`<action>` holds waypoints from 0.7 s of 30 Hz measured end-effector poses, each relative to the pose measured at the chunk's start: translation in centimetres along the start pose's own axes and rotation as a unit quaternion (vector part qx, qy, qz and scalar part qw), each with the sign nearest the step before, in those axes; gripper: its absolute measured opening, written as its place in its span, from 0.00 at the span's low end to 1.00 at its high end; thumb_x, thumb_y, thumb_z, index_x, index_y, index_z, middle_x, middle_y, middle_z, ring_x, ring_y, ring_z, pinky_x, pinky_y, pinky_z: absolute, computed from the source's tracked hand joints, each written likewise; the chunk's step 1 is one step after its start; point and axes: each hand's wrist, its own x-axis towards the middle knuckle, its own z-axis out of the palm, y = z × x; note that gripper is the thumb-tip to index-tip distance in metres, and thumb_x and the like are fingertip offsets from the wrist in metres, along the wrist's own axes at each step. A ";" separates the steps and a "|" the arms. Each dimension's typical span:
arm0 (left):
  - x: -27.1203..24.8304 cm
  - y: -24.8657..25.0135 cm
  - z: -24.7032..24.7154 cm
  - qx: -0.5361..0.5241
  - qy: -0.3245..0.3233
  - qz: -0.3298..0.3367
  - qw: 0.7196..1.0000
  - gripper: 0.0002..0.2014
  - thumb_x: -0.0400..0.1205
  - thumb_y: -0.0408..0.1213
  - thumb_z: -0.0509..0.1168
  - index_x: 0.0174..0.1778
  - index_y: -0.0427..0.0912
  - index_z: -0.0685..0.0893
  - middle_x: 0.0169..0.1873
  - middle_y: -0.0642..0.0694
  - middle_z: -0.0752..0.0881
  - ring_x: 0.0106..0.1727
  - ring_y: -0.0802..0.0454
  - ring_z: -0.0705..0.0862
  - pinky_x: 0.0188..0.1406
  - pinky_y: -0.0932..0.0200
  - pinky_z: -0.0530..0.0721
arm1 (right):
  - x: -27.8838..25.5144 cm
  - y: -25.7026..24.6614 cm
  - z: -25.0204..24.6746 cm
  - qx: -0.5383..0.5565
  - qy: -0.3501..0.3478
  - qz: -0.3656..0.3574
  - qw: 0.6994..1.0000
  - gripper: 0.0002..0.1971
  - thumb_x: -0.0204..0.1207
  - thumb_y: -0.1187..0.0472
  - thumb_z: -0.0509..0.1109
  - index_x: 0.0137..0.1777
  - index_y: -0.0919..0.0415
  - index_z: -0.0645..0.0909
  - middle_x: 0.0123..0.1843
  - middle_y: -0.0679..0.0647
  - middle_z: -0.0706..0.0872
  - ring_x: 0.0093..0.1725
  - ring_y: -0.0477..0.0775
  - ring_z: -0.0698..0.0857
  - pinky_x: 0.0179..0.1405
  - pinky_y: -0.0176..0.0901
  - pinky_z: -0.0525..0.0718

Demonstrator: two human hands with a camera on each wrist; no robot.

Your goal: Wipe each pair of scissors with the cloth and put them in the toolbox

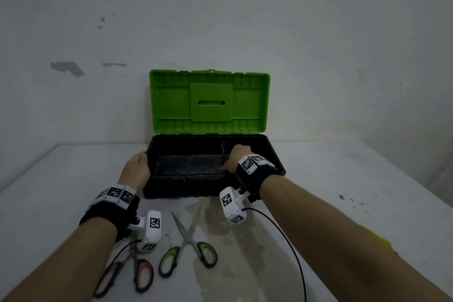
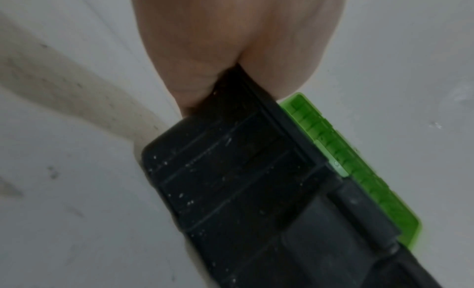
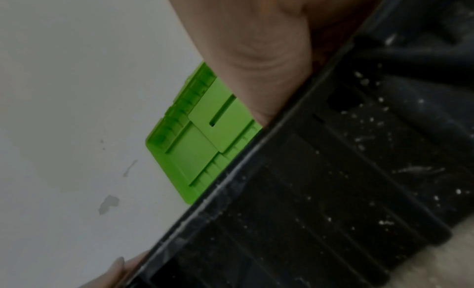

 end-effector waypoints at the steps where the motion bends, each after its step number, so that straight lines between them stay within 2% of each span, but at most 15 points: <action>1: -0.1 0.0 0.0 -0.004 -0.001 0.002 1.000 0.20 0.90 0.42 0.48 0.61 0.35 0.82 0.65 0.31 0.83 0.65 0.36 0.80 0.70 0.44 0.77 | 0.4 -0.2 0.4 -0.014 -0.010 0.002 1.000 0.23 0.64 0.46 0.83 0.30 0.61 0.76 0.36 0.56 0.85 0.33 0.58 0.84 0.41 0.47 0.86; 3: 0.0 -0.1 0.0 -0.009 0.000 0.002 1.000 0.20 0.91 0.42 0.48 0.62 0.35 0.82 0.65 0.33 0.82 0.65 0.38 0.80 0.69 0.46 0.76 | 1.5 -0.2 1.0 -0.038 -0.030 0.002 0.999 0.22 0.59 0.45 0.85 0.30 0.60 0.79 0.31 0.57 0.85 0.32 0.60 0.85 0.40 0.50 0.87; 5: -0.1 0.0 0.1 -0.009 -0.001 0.006 1.000 0.20 0.91 0.42 0.48 0.62 0.35 0.81 0.65 0.33 0.82 0.66 0.38 0.80 0.68 0.47 0.75 | 3.1 0.2 1.8 -0.067 -0.048 -0.003 0.997 0.20 0.54 0.46 0.86 0.33 0.60 0.84 0.32 0.58 0.88 0.34 0.64 0.88 0.44 0.62 0.88; 6: -0.1 0.0 0.1 -0.007 -0.001 0.006 1.000 0.19 0.91 0.42 0.48 0.61 0.35 0.81 0.65 0.33 0.82 0.66 0.38 0.79 0.67 0.47 0.74 | 3.1 0.3 1.8 -0.086 -0.057 -0.018 0.995 0.18 0.56 0.48 0.85 0.35 0.61 0.86 0.33 0.58 0.89 0.34 0.64 0.89 0.43 0.64 0.88; 8: -0.4 0.1 -0.1 -0.013 0.002 0.004 1.000 0.18 0.91 0.43 0.49 0.59 0.37 0.81 0.64 0.33 0.82 0.64 0.39 0.80 0.67 0.47 0.75 | 2.2 0.5 1.2 -0.104 -0.060 -0.040 0.992 0.15 0.60 0.48 0.83 0.35 0.60 0.86 0.33 0.57 0.90 0.33 0.62 0.89 0.40 0.61 0.89; 10: -1.0 0.6 -0.5 -0.022 0.005 0.004 1.000 0.18 0.90 0.45 0.50 0.59 0.38 0.81 0.64 0.34 0.83 0.64 0.39 0.80 0.69 0.45 0.75 | 0.7 0.5 0.1 -0.088 -0.049 -0.042 0.994 0.15 0.62 0.49 0.80 0.35 0.61 0.85 0.34 0.58 0.89 0.33 0.62 0.89 0.40 0.61 0.90; 12: -2.1 1.0 -1.0 -0.014 0.005 0.009 1.000 0.21 0.90 0.47 0.51 0.67 0.38 0.81 0.68 0.34 0.82 0.68 0.39 0.79 0.73 0.44 0.74 | -0.8 0.8 -0.8 -0.037 -0.014 -0.026 0.999 0.17 0.64 0.49 0.77 0.39 0.64 0.81 0.38 0.57 0.86 0.40 0.65 0.88 0.47 0.62 0.89; 14: -3.9 1.8 -1.4 0.029 0.014 0.032 0.999 0.24 0.90 0.46 0.54 0.78 0.37 0.75 0.75 0.34 0.77 0.75 0.37 0.75 0.77 0.45 0.70 | -2.5 1.4 -2.0 -0.001 0.020 -0.026 0.999 0.16 0.71 0.49 0.74 0.44 0.63 0.78 0.43 0.58 0.81 0.48 0.66 0.87 0.54 0.58 0.87; 15: -5.0 2.2 -1.6 0.055 0.024 0.049 0.997 0.24 0.90 0.45 0.55 0.79 0.36 0.74 0.76 0.33 0.76 0.76 0.36 0.75 0.77 0.45 0.70 | -3.7 1.7 -2.5 0.004 0.036 -0.026 0.999 0.15 0.73 0.49 0.72 0.45 0.62 0.78 0.45 0.59 0.81 0.51 0.66 0.86 0.57 0.57 0.86; 18: -8.6 3.1 -1.7 0.152 0.061 0.110 0.980 0.20 0.88 0.41 0.60 0.74 0.35 0.79 0.68 0.28 0.82 0.70 0.31 0.78 0.72 0.44 0.73 | -7.2 4.0 -3.7 0.009 0.093 -0.054 0.994 0.16 0.75 0.46 0.69 0.48 0.59 0.85 0.49 0.58 0.88 0.53 0.64 0.86 0.59 0.54 0.84; 21: -13.0 3.3 -0.8 0.184 0.053 0.151 0.970 0.15 0.86 0.38 0.63 0.66 0.36 0.83 0.61 0.33 0.85 0.66 0.33 0.80 0.69 0.44 0.75 | -11.5 7.3 -4.3 0.020 0.135 -0.070 0.988 0.14 0.76 0.47 0.68 0.50 0.55 0.88 0.49 0.57 0.89 0.53 0.63 0.86 0.53 0.49 0.83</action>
